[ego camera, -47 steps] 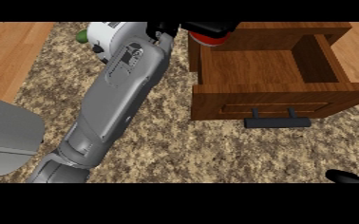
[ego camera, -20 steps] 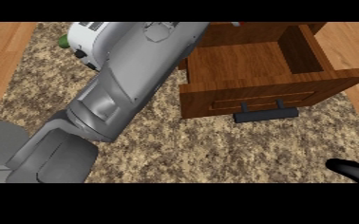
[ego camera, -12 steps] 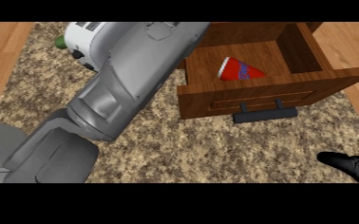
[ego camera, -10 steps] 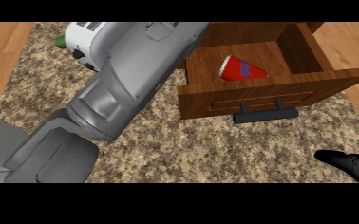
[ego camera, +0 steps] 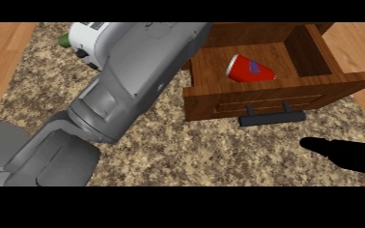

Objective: Pick up the can, place it into the drawer and close the drawer

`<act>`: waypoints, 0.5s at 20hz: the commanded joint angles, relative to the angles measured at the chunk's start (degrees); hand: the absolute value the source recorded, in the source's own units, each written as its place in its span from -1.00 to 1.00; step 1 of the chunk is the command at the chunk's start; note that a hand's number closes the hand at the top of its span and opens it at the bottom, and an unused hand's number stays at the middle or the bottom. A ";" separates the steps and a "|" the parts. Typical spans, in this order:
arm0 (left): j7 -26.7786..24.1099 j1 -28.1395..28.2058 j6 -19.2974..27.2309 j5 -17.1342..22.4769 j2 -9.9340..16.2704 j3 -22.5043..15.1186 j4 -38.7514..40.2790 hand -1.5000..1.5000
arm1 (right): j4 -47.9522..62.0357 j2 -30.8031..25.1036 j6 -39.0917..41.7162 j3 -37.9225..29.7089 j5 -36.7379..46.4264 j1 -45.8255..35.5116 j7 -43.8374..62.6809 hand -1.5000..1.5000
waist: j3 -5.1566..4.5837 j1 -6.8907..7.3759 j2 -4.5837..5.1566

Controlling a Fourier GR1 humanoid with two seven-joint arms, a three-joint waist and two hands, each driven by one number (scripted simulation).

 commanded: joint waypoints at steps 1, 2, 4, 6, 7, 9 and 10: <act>-0.96 0.07 -1.08 2.08 -0.01 0.55 -0.28 -1.00 | 5.80 -2.22 -0.90 4.44 9.98 -4.18 -1.57 -1.00 | -0.06 1.78 0.06; 0.30 -2.06 0.39 1.90 -0.01 0.19 0.17 -1.00 | 5.41 -1.84 -1.44 6.85 12.96 -3.72 -2.25 -1.00 | -0.04 1.65 -0.16; -1.74 -1.42 -0.71 2.22 -0.01 1.58 0.94 -1.00 | 9.46 -3.71 -1.72 5.41 14.44 -4.70 -5.97 -1.00 | -0.02 2.45 -0.23; -1.64 -2.01 -0.14 1.83 -0.01 0.75 1.54 -1.00 | 11.90 -2.73 -3.22 9.62 19.50 -6.12 -5.93 -1.00 | -0.04 2.66 -0.39; -1.98 -2.30 1.02 1.81 0.00 -0.67 1.56 -1.00 | 15.67 -3.02 -3.06 9.83 19.72 -8.51 -6.54 -1.00 | 0.03 1.86 -0.02; -0.81 -2.37 -0.03 1.04 -0.01 -0.66 1.63 -1.00 | 21.67 -2.80 -5.66 11.09 24.25 -10.50 -8.72 -1.00 | -0.03 4.25 -0.52; -1.47 -3.07 0.03 0.49 -0.01 0.25 3.32 -1.00 | 21.08 -1.69 -6.37 13.21 26.33 -10.03 -7.64 -1.00 | -0.05 4.03 -0.57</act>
